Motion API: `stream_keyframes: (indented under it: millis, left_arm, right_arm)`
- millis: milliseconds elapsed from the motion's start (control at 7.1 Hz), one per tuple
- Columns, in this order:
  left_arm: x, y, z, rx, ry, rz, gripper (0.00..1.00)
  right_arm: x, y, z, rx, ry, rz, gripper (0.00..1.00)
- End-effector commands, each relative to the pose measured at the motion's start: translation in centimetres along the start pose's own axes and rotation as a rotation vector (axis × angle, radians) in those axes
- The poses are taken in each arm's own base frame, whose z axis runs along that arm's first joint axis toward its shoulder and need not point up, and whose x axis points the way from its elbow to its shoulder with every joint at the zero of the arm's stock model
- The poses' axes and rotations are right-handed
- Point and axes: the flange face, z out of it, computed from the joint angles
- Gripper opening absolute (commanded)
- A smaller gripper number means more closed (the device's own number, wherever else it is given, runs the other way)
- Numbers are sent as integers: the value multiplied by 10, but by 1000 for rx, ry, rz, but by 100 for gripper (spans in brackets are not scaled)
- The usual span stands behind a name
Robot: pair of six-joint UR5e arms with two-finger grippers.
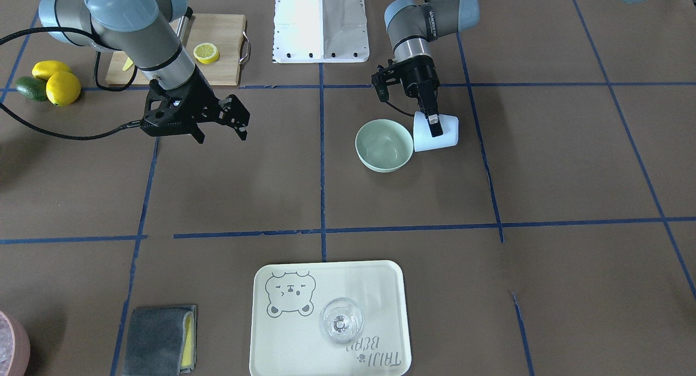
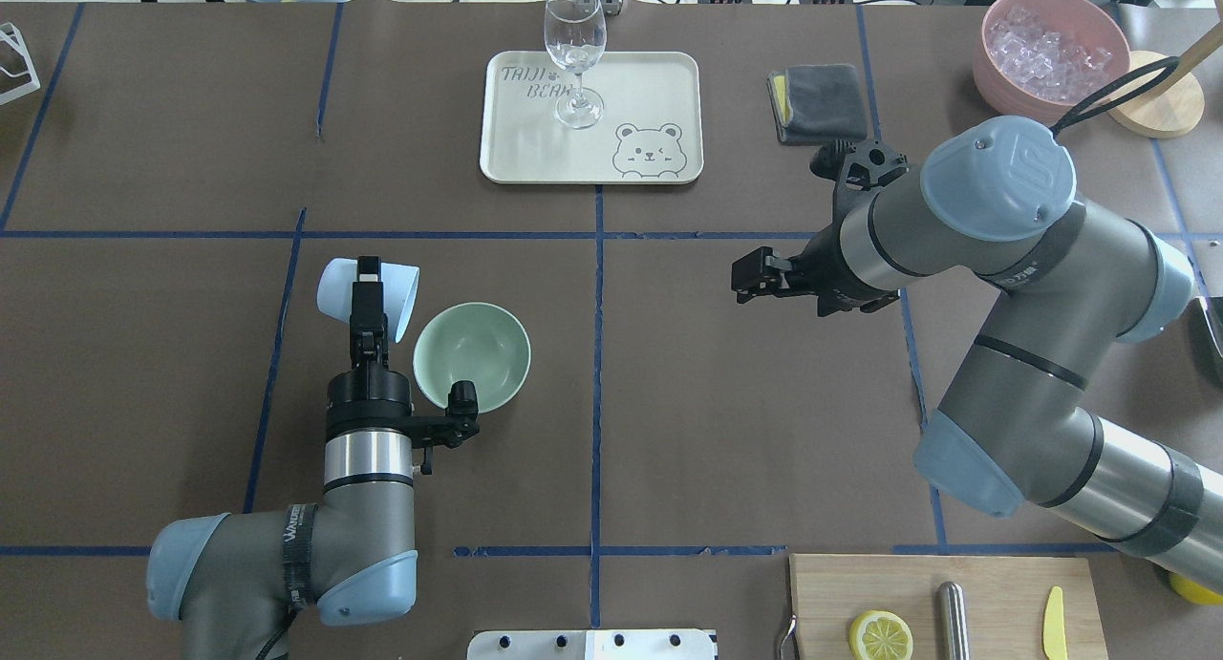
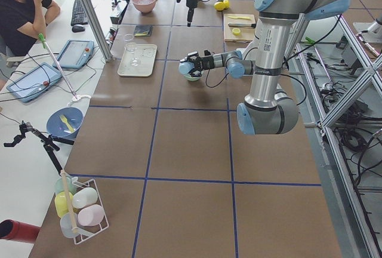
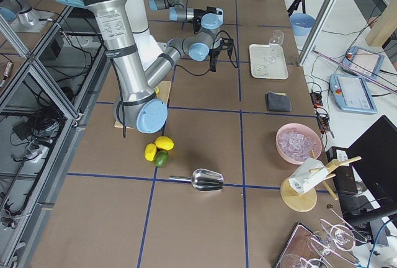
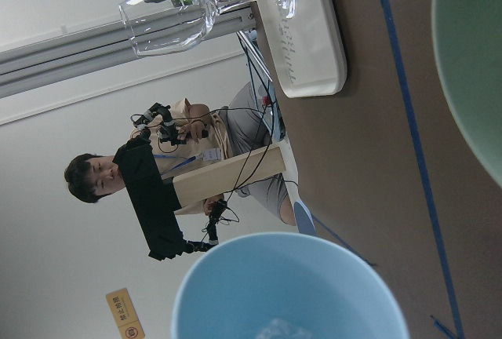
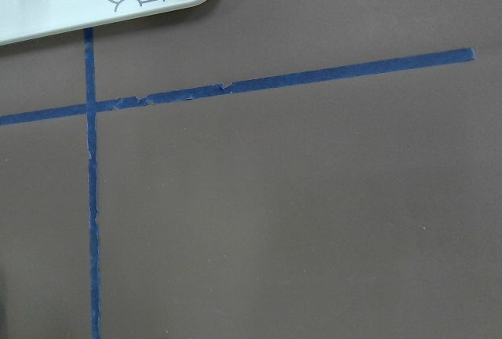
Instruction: Pour ice into bowl
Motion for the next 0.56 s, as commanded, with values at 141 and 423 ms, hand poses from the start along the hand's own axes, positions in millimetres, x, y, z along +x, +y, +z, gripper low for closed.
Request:
stream_keyframes:
  millis: [141,423]
  left_arm:
    - [-1,0,0,0,-2,48,0]
    - [-1,0,0,0,-2,65,0]
  right_arm:
    - [0,0,0,1,0,0,100]
    - [0,0,0,1,2,1,100]
